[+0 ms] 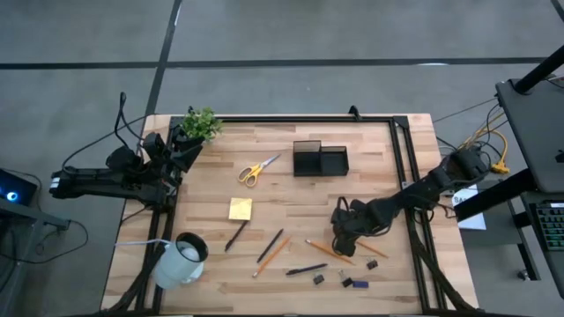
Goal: Pick and place office supplies into organizer
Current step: Put the right pencil into the desk organizer
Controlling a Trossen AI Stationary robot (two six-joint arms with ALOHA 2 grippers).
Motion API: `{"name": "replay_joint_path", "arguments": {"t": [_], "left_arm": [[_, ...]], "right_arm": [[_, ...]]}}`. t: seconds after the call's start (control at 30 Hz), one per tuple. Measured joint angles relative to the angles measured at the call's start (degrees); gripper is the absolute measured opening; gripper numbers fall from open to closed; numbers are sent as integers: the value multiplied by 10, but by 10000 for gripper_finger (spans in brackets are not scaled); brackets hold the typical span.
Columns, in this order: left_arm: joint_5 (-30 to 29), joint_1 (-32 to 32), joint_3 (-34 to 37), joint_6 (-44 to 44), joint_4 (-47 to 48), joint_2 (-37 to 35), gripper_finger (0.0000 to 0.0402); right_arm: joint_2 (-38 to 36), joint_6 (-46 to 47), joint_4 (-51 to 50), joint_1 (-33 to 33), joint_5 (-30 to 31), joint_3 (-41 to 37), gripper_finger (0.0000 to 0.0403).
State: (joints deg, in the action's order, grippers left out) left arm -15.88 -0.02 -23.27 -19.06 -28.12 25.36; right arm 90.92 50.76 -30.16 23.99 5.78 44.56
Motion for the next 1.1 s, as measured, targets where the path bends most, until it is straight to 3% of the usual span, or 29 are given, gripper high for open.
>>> {"name": "replay_joint_path", "arguments": {"t": [0.53, 1.1], "left_arm": [[0, 0, 0, 0, -2, 0, 157], [0, 0, 0, 0, -1, 0, 157]], "right_arm": [[21, -6, 22, 0, -6, 2, 170], [21, -12, 20, 0, -44, 2, 141]]}}
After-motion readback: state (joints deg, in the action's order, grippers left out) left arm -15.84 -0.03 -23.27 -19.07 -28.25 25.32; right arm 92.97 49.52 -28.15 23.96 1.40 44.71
